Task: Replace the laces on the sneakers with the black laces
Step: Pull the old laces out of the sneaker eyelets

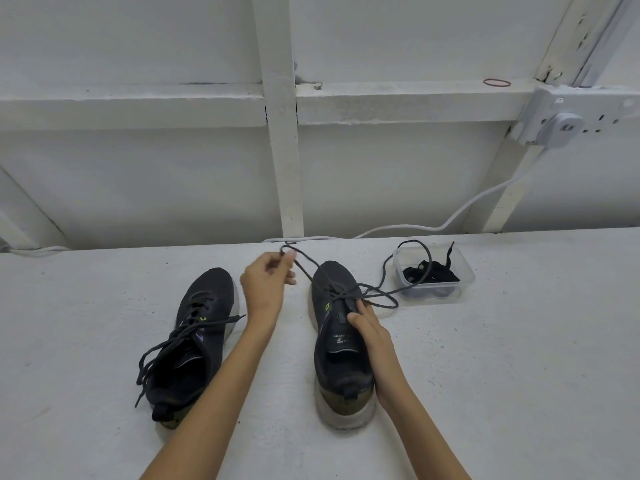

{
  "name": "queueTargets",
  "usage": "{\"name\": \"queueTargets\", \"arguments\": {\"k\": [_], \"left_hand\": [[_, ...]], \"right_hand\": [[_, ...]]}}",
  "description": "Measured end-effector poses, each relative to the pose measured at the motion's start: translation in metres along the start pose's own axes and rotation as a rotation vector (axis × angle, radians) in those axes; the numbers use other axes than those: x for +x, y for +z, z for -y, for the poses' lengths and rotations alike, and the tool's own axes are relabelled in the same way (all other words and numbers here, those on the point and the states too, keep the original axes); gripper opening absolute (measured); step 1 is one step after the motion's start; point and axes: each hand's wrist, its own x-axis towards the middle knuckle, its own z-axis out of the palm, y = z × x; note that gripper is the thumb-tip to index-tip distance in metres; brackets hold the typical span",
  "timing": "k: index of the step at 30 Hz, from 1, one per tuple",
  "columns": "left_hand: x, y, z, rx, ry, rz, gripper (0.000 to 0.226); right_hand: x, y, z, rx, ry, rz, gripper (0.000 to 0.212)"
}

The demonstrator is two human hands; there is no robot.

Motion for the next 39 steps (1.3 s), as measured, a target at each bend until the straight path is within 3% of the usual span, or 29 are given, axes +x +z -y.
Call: {"name": "queueTargets", "arguments": {"k": [2, 6, 9, 11, 14, 16, 18, 21, 24, 27, 30, 32, 35, 39], "left_hand": [[0.001, -0.001, -0.001, -0.059, -0.044, -0.027, 0.020], [-0.019, 0.007, 0.012, 0.102, -0.152, 0.256, 0.030], [-0.026, 0.013, 0.022, 0.154, -0.105, 0.369, 0.021], [-0.019, 0.010, 0.017, 0.113, -0.069, 0.283, 0.018], [0.001, -0.002, 0.001, -0.082, -0.070, 0.006, 0.021], [0.007, -0.008, -0.006, -0.157, -0.085, -0.034, 0.022], [0.002, -0.004, -0.002, -0.122, -0.129, 0.041, 0.024], [-0.018, 0.009, 0.013, 0.030, -0.221, 0.317, 0.029], [-0.025, 0.016, 0.024, 0.145, -0.166, 0.429, 0.021], [-0.016, 0.012, 0.017, 0.124, -0.090, 0.316, 0.007], [-0.002, 0.001, 0.004, -0.123, -0.107, 0.017, 0.010], [0.003, -0.004, 0.000, -0.235, -0.119, -0.067, 0.011], [-0.003, -0.001, 0.005, -0.174, -0.155, 0.045, 0.014], [-0.022, 0.012, 0.026, 0.038, -0.201, 0.356, 0.022]], "right_hand": [[0.000, -0.002, -0.001, 0.000, -0.008, 0.013, 0.055], [0.000, -0.001, 0.000, -0.002, -0.015, 0.014, 0.044], [-0.002, 0.001, 0.004, 0.018, -0.005, 0.018, 0.031], [0.000, -0.001, 0.001, 0.007, -0.007, 0.007, 0.038], [0.003, -0.003, -0.003, -0.019, 0.000, 0.008, 0.056], [0.003, -0.004, -0.004, -0.022, 0.005, 0.008, 0.058], [0.002, -0.003, -0.004, -0.023, 0.003, 0.004, 0.058], [0.002, -0.002, -0.003, 0.002, -0.004, 0.000, 0.056], [0.001, -0.002, -0.002, 0.007, -0.009, 0.006, 0.053], [0.002, -0.002, -0.004, 0.005, -0.015, -0.003, 0.056], [0.001, -0.001, -0.003, -0.006, -0.006, -0.013, 0.074], [0.000, 0.000, -0.003, -0.002, -0.015, -0.006, 0.068], [0.002, -0.002, -0.006, 0.016, -0.016, -0.002, 0.054], [-0.001, 0.000, -0.002, 0.023, -0.012, 0.005, 0.040]]}}
